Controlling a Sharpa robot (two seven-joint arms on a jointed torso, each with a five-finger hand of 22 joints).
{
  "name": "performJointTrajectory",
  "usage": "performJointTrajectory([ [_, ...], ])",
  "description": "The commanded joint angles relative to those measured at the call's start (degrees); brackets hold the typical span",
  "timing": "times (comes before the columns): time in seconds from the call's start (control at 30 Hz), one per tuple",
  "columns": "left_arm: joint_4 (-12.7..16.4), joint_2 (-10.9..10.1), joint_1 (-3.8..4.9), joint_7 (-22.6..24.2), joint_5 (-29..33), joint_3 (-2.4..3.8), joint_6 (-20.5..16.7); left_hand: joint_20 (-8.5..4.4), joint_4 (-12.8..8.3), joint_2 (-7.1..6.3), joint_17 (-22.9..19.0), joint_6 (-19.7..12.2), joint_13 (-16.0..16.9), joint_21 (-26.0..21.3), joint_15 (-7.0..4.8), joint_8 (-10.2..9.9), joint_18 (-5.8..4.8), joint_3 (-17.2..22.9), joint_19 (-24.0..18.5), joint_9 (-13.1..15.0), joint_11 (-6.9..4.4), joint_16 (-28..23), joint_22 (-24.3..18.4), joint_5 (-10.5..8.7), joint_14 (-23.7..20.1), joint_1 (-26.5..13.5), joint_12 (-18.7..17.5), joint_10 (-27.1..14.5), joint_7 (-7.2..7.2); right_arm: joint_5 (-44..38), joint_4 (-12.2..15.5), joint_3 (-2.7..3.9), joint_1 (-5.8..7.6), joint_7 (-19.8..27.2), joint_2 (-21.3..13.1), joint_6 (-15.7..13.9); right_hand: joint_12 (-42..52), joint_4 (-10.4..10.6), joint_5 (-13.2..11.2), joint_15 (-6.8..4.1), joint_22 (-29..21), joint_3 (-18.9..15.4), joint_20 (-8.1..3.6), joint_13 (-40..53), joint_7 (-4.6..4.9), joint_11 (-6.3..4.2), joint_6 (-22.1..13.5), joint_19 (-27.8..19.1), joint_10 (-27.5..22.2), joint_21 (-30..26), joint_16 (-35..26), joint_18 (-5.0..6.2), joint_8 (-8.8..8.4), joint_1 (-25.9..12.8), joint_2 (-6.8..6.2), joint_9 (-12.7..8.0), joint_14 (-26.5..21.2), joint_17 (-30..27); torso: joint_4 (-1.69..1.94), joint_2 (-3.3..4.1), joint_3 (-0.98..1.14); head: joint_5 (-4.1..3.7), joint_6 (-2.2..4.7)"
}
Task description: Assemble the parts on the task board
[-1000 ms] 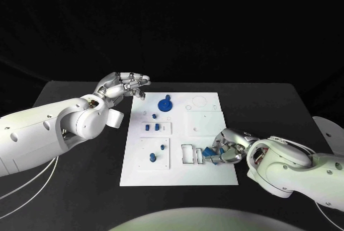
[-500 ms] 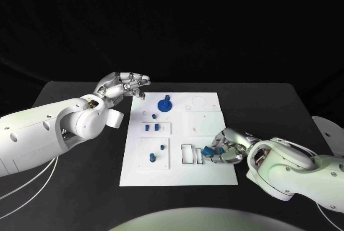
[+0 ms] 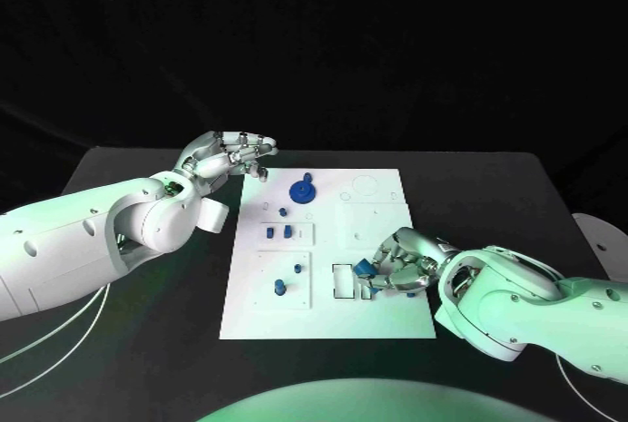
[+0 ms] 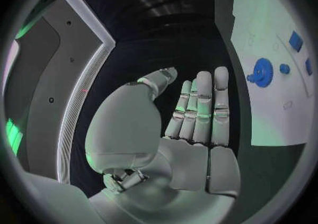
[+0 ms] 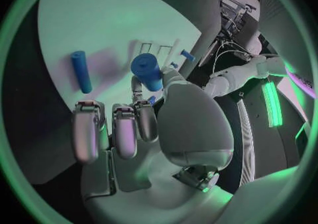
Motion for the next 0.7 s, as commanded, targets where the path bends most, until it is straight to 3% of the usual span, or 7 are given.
performJointTrajectory([
  [0.03, 0.1, 0.2, 0.02, 0.3, 0.3, 0.04, 0.6, 0.10, 0.1, 0.23, -0.1, 0.4, -0.1, -0.2, 0.09, 0.3, 0.67, -0.4, -0.1, -0.1, 0.09, -0.1, -0.1, -0.13, -0.3, -0.4, 0.2, -0.4, -0.09, 2.6, -0.3, 0.01, 0.02, 0.0, 1.3, 1.6, 0.2, -0.4, 0.1, -0.39, 13.0, 0.8, -0.34, 5.7, -2.05, -0.49, 2.4, 3.3, 1.4, -0.1, 0.2, -1.03, 0.18, -1.1, 0.17, 1.0, 5.7, 13.0, 0.08, 0.00, 0.00, 0.07, -0.10],
  [0.4, 0.2, 0.3, 0.02, 0.1, 0.3, 0.04, 0.9, 0.11, 0.2, 0.25, -0.1, 0.4, -0.1, -0.2, 0.10, 0.3, 0.66, -0.4, -0.2, -0.1, 0.10, -0.1, -0.1, -0.07, -0.3, -0.5, 0.3, -0.5, -0.08, 1.9, -2.1, 0.02, 0.04, -1.1, 4.4, 2.7, 0.2, -0.4, -1.3, -0.36, 13.0, 1.1, -0.33, 5.9, -2.03, -0.46, 2.7, 3.3, 1.5, 0.0, 0.2, -1.04, 0.04, -3.7, -0.73, 1.4, 5.7, 13.1, 0.06, 0.00, -0.09, 0.28, -0.05],
  [0.7, 0.3, 0.2, 0.02, -0.2, 0.3, 0.04, 1.1, 0.12, 0.3, 0.29, -0.1, 0.3, -0.1, -0.2, 0.12, 0.3, 0.66, -0.5, -0.2, -0.1, 0.12, 0.0, -0.2, 0.00, -0.3, -0.6, 0.3, -0.6, -0.06, 1.2, -3.2, 0.02, 0.03, -1.3, 5.8, 3.5, 0.3, -0.3, -5.9, -0.30, 13.0, -0.4, -0.24, 6.3, -2.02, -0.41, 3.2, 3.2, 1.7, -0.1, 0.2, -1.00, 0.00, -8.3, -1.68, 2.0, 5.7, 13.0, 0.05, 0.05, -0.02, 0.44, -0.09],
])
